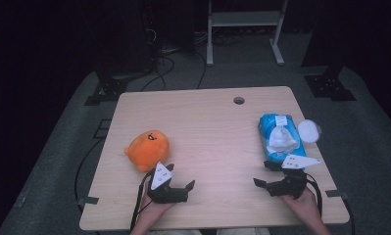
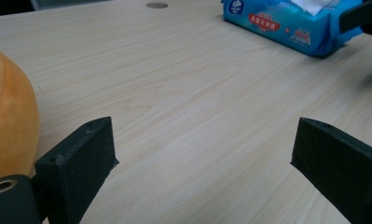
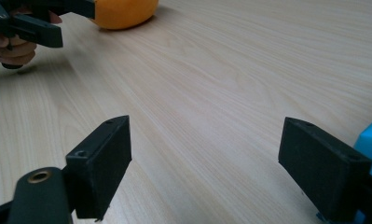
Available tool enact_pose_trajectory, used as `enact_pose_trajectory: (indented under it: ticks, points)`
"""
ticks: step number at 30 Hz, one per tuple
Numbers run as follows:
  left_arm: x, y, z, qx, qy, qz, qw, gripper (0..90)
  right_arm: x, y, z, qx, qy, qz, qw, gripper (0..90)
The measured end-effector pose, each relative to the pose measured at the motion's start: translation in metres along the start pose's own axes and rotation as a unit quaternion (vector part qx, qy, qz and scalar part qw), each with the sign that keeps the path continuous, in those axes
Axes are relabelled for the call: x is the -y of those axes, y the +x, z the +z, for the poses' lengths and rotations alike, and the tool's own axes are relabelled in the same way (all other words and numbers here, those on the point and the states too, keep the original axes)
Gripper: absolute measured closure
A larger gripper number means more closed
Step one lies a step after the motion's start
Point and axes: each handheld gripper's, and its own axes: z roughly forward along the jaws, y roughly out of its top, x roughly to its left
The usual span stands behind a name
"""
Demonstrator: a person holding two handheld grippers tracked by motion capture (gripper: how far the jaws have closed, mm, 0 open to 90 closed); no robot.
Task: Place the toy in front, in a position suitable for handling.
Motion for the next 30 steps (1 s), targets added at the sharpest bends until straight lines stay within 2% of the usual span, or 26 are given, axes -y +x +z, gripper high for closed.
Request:
enact_pose_trajectory:
  ticks: [5, 9, 11, 12, 13, 15, 16, 18, 19, 22, 23, 29, 30]
  points:
    - [-0.012, 0.002, -0.004, -0.005, -0.014, -0.007, 0.9999, 5.8, 0.003, -0.003, 0.001, 0.000, 0.003, 0.006, 1.0000, 16.0]
    - [-0.020, 0.008, -0.008, -0.010, -0.016, -0.005, 0.9998, 6.2, 0.002, -0.003, -0.002, -0.001, -0.002, 0.010, 0.9999, 16.0]
    - [-0.029, 0.018, -0.014, -0.020, -0.022, -0.004, 0.9996, 6.5, 0.000, -0.001, -0.004, 0.004, -0.007, 0.006, 1.0000, 16.0]
    - [-0.029, 0.018, -0.014, -0.020, -0.022, -0.004, 0.9996, 6.5, 0.000, -0.001, -0.004, 0.004, -0.007, 0.006, 1.0000, 16.0]
    - [-0.037, 0.029, -0.020, -0.030, -0.031, -0.010, 0.9990, 6.5, 0.000, 0.000, -0.005, 0.005, -0.008, 0.008, 0.9999, 16.0]
    - [-0.039, 0.032, -0.021, -0.032, -0.033, -0.014, 0.9988, 6.5, -0.001, 0.000, -0.005, 0.006, -0.008, 0.007, 0.9999, 16.0]
    - [-0.045, 0.040, -0.025, -0.040, -0.040, -0.016, 0.9983, 6.5, -0.001, 0.001, -0.005, 0.006, -0.005, 0.006, 1.0000, 16.0]
    - [-0.050, 0.046, -0.027, -0.049, -0.046, -0.015, 0.9977, 6.6, -0.001, 0.001, -0.004, 0.006, -0.004, 0.005, 1.0000, 16.0]
    - [-0.050, 0.046, -0.027, -0.049, -0.046, -0.015, 0.9977, 6.6, -0.001, 0.001, -0.004, 0.006, -0.004, 0.005, 1.0000, 16.0]
    - [-0.056, 0.061, -0.030, -0.067, -0.049, -0.014, 0.9965, 6.7, -0.002, 0.002, -0.002, 0.005, 0.000, 0.001, 1.0000, 16.0]
    - [-0.056, 0.061, -0.030, -0.067, -0.049, -0.014, 0.9965, 6.7, -0.002, 0.002, -0.001, 0.005, 0.001, -0.001, 1.0000, 16.0]
    - [-0.056, 0.086, -0.031, -0.092, -0.046, -0.028, 0.9942, 9.9, -0.004, 0.001, -0.003, 0.005, -0.003, -0.001, 1.0000, 16.0]
    - [-0.056, 0.086, -0.031, -0.092, -0.046, -0.028, 0.9942, 9.9, -0.004, 0.001, -0.003, 0.005, -0.003, -0.001, 1.0000, 16.0]
